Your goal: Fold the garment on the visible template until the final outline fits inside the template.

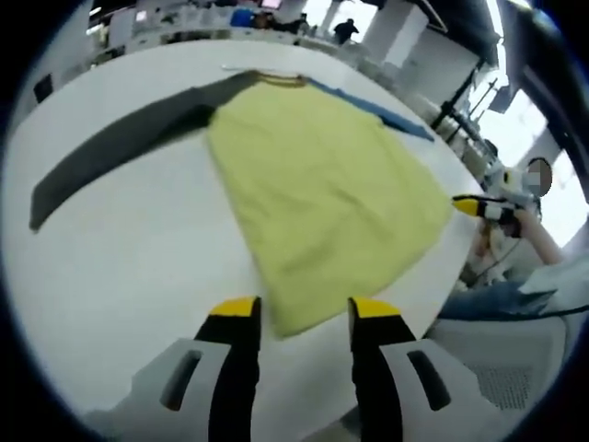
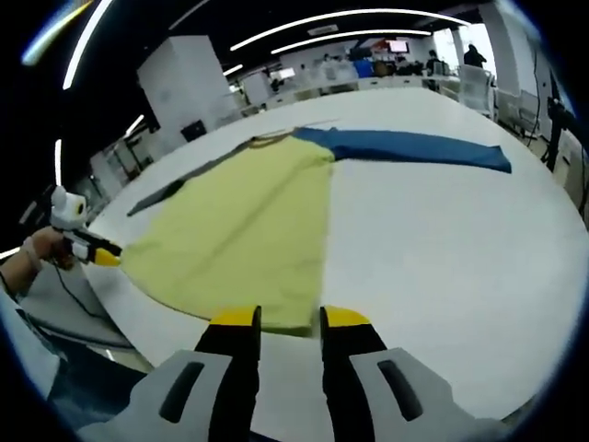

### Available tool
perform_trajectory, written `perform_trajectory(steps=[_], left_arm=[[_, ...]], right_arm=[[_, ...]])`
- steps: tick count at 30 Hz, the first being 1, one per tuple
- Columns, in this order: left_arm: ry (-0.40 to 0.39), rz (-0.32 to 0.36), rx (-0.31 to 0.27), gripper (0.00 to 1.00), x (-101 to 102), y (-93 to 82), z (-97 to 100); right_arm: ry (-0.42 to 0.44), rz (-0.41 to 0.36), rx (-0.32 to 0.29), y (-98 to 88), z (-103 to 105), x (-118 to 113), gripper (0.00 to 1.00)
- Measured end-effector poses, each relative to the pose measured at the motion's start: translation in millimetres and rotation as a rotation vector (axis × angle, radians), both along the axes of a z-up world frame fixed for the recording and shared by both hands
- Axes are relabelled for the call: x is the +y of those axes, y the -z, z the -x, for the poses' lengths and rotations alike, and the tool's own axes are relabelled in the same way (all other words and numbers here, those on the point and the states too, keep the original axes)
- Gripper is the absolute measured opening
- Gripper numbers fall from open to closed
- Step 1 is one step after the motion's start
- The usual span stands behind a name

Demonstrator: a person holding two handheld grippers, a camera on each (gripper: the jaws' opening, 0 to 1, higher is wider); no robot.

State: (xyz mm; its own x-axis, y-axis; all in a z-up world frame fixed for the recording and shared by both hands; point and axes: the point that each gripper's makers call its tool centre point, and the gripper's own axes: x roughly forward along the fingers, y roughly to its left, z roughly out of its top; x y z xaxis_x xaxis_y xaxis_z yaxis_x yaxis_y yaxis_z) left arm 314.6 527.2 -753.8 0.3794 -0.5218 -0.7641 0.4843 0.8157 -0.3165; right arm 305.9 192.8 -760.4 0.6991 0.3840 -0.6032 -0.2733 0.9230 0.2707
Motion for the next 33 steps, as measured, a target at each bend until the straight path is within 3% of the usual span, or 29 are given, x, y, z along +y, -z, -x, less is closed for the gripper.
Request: perform_trajectory(steps=[13, 22, 33], left_arm=[[0.006, -0.004, 0.020, 0.18, 0, 3.0, 1.9], [-0.017, -0.004, 0.027, 0.03, 1, 8.0, 2.2], [-0.051, 0.009, 0.046, 0.00, 2, 11.1, 0.8]], right_arm=[[0.008, 0.055, -0.015, 3.4, -1, -8, 0.11], [0.008, 0.075, -0.017, 3.8, -2, -10, 0.07], [0.006, 0.089, -0.009, 4.4, -3, -13, 0.05]])
